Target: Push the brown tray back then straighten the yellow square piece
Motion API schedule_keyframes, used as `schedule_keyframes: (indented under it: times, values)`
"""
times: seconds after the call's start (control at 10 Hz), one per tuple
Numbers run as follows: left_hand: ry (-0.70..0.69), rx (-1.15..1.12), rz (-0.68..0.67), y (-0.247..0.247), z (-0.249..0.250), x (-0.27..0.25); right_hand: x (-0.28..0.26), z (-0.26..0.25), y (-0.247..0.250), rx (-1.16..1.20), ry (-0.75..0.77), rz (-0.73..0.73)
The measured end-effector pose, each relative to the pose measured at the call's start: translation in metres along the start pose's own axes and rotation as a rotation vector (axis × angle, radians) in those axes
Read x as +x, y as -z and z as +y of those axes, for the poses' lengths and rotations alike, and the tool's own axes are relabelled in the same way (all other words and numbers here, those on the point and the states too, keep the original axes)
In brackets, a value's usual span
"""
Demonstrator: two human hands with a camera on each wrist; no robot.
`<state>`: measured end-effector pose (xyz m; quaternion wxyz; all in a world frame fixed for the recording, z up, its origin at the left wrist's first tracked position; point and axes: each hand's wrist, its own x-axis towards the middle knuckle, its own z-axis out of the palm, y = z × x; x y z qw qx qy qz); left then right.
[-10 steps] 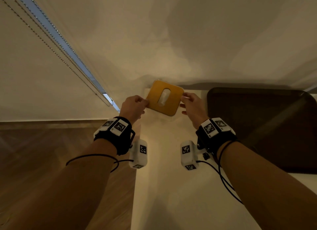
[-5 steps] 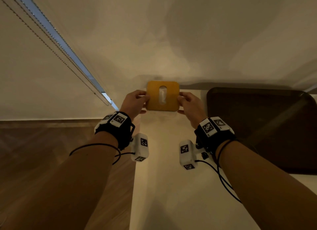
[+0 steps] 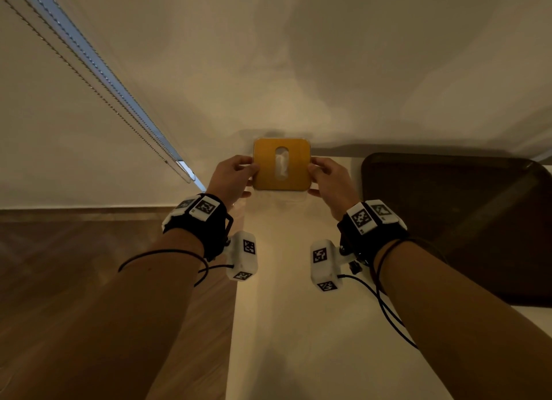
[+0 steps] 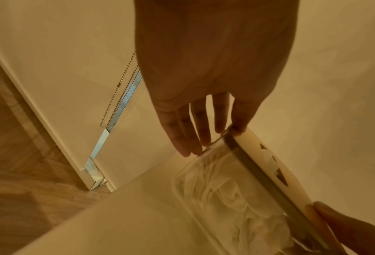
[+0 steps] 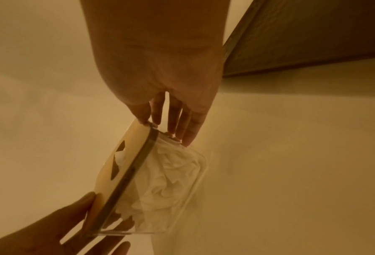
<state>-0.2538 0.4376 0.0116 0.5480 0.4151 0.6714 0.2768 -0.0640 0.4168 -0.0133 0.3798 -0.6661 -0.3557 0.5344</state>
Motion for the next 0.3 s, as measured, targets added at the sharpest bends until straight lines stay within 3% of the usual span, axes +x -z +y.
schedule_keyframes:
  times: [0.3]
  values:
    - [-0.012,0.02,0.02,-0.002,-0.001,0.0004,0.0002,0.0004,-0.0027,-0.045,-0.005,0.031]
